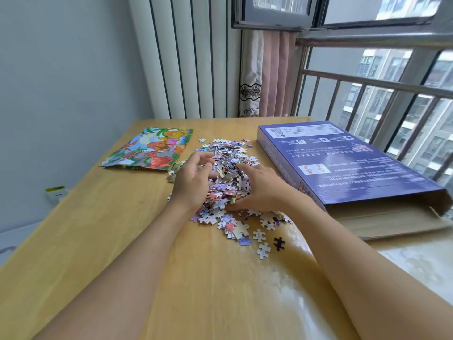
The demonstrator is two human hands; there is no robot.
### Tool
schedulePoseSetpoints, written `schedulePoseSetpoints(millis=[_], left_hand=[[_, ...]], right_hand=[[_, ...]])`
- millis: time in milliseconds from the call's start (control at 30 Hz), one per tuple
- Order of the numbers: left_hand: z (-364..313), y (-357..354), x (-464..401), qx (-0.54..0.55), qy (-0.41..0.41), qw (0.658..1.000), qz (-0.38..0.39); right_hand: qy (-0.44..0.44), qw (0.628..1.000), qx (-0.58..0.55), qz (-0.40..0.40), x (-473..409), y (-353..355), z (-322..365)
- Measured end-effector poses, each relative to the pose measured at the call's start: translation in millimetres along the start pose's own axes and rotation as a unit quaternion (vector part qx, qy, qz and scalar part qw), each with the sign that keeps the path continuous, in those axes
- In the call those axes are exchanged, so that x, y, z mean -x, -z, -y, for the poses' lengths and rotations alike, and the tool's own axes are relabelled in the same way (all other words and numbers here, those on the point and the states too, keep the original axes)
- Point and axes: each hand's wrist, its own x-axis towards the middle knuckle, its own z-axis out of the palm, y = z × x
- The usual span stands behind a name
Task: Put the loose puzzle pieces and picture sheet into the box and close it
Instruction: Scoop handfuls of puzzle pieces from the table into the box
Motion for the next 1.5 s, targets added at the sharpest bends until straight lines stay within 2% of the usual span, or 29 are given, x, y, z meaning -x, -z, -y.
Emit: schedulePoseSetpoints(millis=[267, 400, 467, 600, 767, 1000, 1067, 1233, 1500], left_hand=[[-1, 4, -4, -0.004, -0.019, 0.999, -0.044], [0, 8, -5, -0.047, 0.001, 0.996, -0.076], [1, 7, -4, -0.081, 0.002, 0.995, -0.062], [-1, 4, -1, -0.114, 0.009, 0.993, -0.018], [-4, 2, -1, -0.058, 0.014, 0.998, 0.01], [-1, 9, -7, -0.007, 0.035, 0.997, -0.071], [0, 10, -8, -0.002, 0.038, 0.997, -0.071], [-1, 8, -8, -0.006, 0.033, 0.997, -0.064], [-1, 9, -8, -0.005, 0.026, 0.998, -0.062]], right_hand=[[0.029, 0.994, -0.041, -0.099, 5, -3, 9], [0.038, 0.99, -0.037, -0.127, 7, -2, 7], [0.035, 0.988, -0.048, -0.142, 7, -2, 6], [0.005, 0.994, -0.038, -0.103, 5, -5, 3], [-0.003, 0.995, -0.02, -0.094, 1, -3, 5], [0.036, 0.99, 0.015, -0.138, 3, -3, 7], [0.041, 0.988, 0.039, -0.141, 1, -6, 8], [0.022, 0.995, 0.032, -0.09, -4, -7, 8], [0.027, 0.987, 0.075, -0.138, -7, -5, 12]])
